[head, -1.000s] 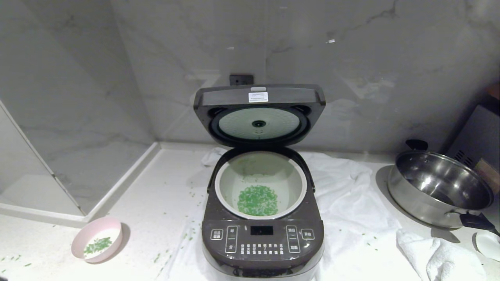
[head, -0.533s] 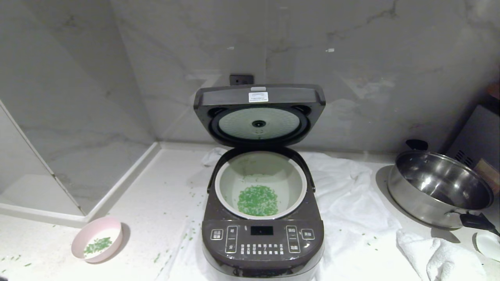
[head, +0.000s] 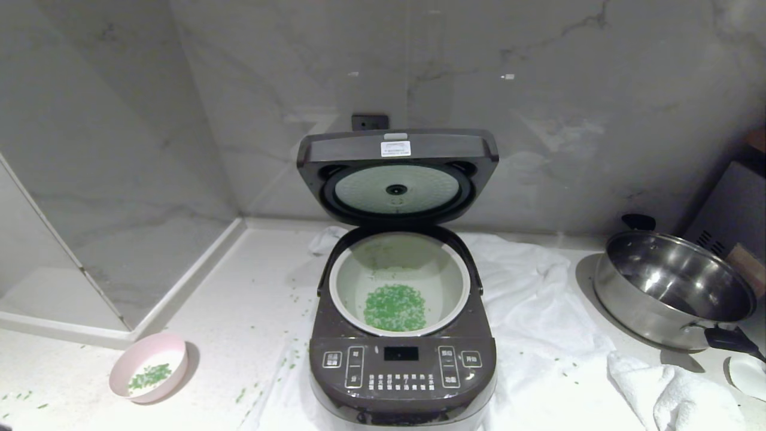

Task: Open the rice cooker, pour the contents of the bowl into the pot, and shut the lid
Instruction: Turn on the tap

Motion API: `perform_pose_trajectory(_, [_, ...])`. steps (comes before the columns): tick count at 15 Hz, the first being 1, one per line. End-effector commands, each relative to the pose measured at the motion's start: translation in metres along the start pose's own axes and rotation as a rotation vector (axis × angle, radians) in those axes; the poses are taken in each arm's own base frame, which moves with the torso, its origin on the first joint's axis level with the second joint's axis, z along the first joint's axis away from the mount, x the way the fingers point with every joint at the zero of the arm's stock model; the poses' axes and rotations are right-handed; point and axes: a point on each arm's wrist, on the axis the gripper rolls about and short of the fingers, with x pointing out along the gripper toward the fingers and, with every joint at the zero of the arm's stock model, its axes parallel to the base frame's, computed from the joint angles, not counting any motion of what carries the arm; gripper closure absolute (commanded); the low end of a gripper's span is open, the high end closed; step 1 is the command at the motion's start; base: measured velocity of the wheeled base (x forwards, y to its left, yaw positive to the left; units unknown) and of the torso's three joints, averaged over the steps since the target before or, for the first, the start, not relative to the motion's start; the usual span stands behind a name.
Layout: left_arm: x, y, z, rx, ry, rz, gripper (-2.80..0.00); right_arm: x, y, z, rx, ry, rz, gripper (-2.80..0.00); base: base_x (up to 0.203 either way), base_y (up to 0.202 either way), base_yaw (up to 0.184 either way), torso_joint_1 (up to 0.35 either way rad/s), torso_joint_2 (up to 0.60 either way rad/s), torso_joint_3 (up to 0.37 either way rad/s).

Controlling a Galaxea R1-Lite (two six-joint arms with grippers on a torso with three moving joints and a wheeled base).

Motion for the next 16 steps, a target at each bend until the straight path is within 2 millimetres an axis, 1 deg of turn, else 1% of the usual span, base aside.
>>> perform_pose_trajectory(1, [-0.0001,0.0,-0.0001,0.0,-0.001,0.001,0.0,0.0001,0.0,-0.0004,0.001,0.002,0.0,0.0,0.0,0.0,0.0,0.0,0.0,0.0])
perform_pose_trajectory(5, [0.0,0.0,0.0,0.0,0.0,0.001,0.0,0.0001,-0.0004,-0.0005,0.019,0.001,-0.017,0.0,-0.017,0.0,0.0,0.004,0.0,0.001])
perform_pose_trajectory(12, [0.0,0.0,0.0,0.0,0.0,0.001,0.0,0.0001,-0.0004,-0.0004,0.019,0.001,-0.02,0.0,-0.185,0.0,-0.002,0.001,0.0,0.001])
perform_pose_trajectory(16, [0.0,0.0,0.0,0.0,0.0,0.001,0.0,0.0002,-0.0004,-0.0008,0.019,0.002,-0.02,0.0,-0.015,0.0,-0.001,0.004,0.0,0.0])
